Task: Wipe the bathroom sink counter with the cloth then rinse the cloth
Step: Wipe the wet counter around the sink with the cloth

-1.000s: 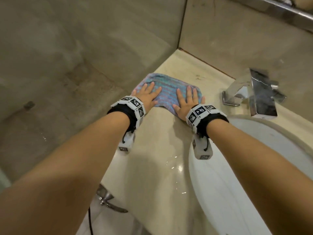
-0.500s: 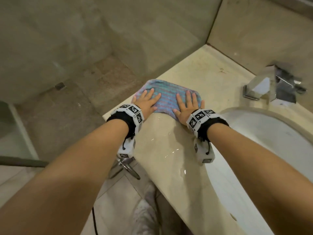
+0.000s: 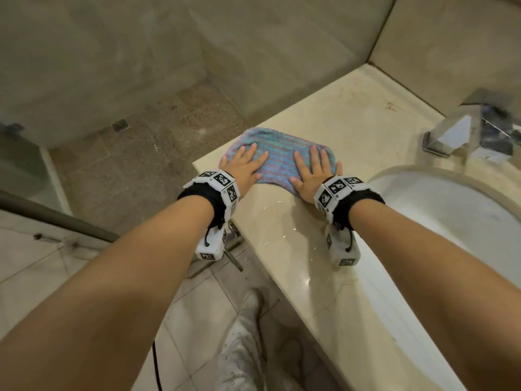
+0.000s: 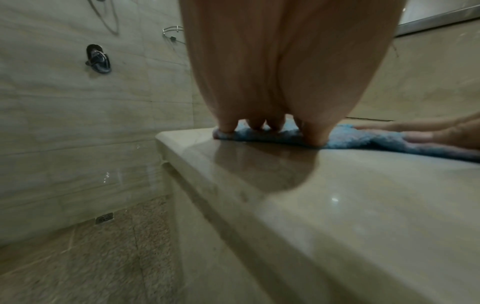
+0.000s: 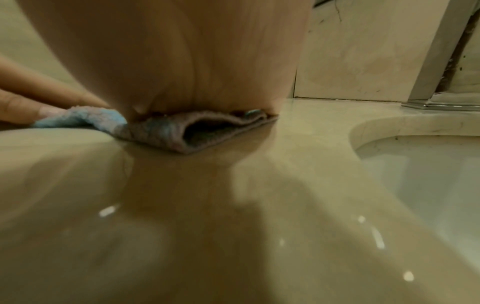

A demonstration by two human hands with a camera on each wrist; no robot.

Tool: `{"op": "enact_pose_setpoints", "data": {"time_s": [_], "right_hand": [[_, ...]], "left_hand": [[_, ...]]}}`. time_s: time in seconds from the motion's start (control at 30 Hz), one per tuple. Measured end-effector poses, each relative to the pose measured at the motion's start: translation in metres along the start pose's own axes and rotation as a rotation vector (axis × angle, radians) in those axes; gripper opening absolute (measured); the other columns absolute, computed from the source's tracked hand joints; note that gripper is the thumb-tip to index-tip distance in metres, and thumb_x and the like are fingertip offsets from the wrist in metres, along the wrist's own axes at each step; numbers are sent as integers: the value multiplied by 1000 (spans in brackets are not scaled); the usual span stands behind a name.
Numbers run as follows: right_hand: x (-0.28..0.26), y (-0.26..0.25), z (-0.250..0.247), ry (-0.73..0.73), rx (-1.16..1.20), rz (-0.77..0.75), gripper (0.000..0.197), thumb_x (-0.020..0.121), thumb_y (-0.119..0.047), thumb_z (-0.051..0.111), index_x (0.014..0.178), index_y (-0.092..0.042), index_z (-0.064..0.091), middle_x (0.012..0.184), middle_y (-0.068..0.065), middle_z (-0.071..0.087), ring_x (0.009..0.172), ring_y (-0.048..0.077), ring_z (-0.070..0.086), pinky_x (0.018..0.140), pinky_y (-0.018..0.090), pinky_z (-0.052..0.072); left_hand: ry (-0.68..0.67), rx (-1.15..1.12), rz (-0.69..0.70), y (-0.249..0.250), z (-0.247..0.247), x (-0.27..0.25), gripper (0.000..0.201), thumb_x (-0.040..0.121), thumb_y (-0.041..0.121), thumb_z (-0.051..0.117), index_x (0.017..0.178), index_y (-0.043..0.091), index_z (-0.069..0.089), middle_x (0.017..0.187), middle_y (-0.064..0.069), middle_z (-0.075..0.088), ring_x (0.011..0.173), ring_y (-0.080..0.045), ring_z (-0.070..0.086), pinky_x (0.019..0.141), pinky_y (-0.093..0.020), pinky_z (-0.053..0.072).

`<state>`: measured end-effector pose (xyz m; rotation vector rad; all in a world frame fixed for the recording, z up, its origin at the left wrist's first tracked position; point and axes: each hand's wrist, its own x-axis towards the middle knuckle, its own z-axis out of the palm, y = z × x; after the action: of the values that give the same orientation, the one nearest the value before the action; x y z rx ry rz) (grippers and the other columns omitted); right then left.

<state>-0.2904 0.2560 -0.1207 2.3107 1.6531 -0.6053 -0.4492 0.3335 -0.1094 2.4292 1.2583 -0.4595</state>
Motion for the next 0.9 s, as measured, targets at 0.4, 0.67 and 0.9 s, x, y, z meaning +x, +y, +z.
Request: {"op": "enact_pose_setpoints", "data": {"time_s": [0.4,0.67,0.9], "right_hand": [[-33,-2,-23,150,112,-69,61,97,-44,34,150,-23,14,159,10,7,147,29,6,118,49,13],[-34,-4,-10,148,134,-39,60,92,-35,50,145,-17,28,144,15,29,133,33,28,108,39,30],[-20,-5,-16,13,68,-148,67,94,-28,50,150,-20,13,158,16,1,146,33,6,119,37,7]], "left_hand": [[258,-27,77,-2,-11,-7,44,99,24,38,141,13,38,148,-13,34,136,-28,34,112,-38,29],[62,53,14,0,-14,-3,56,100,26,37,150,18,15,159,-9,4,147,-30,6,117,-39,16],[45,13,-54,-11,-14,-18,59,97,32,43,149,17,18,159,-11,7,146,-30,11,118,-39,19]]}}
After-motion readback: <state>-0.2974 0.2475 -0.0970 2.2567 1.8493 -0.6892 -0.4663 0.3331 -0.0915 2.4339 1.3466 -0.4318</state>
